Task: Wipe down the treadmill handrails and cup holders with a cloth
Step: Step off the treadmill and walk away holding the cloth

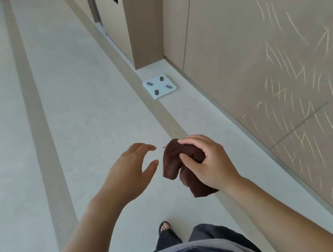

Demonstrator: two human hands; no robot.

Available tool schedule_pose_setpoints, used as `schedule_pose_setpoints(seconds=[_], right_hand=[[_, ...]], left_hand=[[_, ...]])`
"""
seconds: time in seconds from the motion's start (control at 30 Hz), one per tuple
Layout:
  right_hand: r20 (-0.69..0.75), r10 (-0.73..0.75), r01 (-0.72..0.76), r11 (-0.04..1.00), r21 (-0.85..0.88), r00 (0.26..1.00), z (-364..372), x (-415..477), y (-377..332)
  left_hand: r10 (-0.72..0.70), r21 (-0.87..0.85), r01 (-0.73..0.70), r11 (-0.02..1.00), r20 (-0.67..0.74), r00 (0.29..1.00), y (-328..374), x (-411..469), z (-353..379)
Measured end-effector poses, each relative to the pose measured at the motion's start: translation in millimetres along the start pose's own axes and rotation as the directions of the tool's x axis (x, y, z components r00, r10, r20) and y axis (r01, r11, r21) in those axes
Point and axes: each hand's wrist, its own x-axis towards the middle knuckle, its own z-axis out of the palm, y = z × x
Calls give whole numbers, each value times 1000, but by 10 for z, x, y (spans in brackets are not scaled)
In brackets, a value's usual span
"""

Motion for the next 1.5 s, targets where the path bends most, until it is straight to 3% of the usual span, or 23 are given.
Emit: schedule_pose_setpoints(seconds=[0.27, 0.5, 0.87, 1.27, 1.5], right_hand=[[-30, 9, -9, 1000, 2, 999, 192, 1940, 335], [8, -26, 26, 999, -28, 1000, 357, 4222, 798], [98, -105, 105, 994, 7, 990, 1045, 7419, 822], [-12, -102, 102, 994, 36, 995, 2096, 10715, 642], [-101, -14, 21, 997, 69, 995, 2487, 12307, 715]], left_hand=[[32, -2, -32, 999, 35, 999, -516, 1870, -469], [5, 10, -6, 1000, 76, 997, -1056, 4049, -930], [-163, 10, 164, 986, -71, 984, -2191, 6438, -2049], [-118, 70, 126, 990, -101, 988, -3797, 9367, -3605], [-86, 80, 91, 993, -72, 994, -4498, 10802, -4290]])
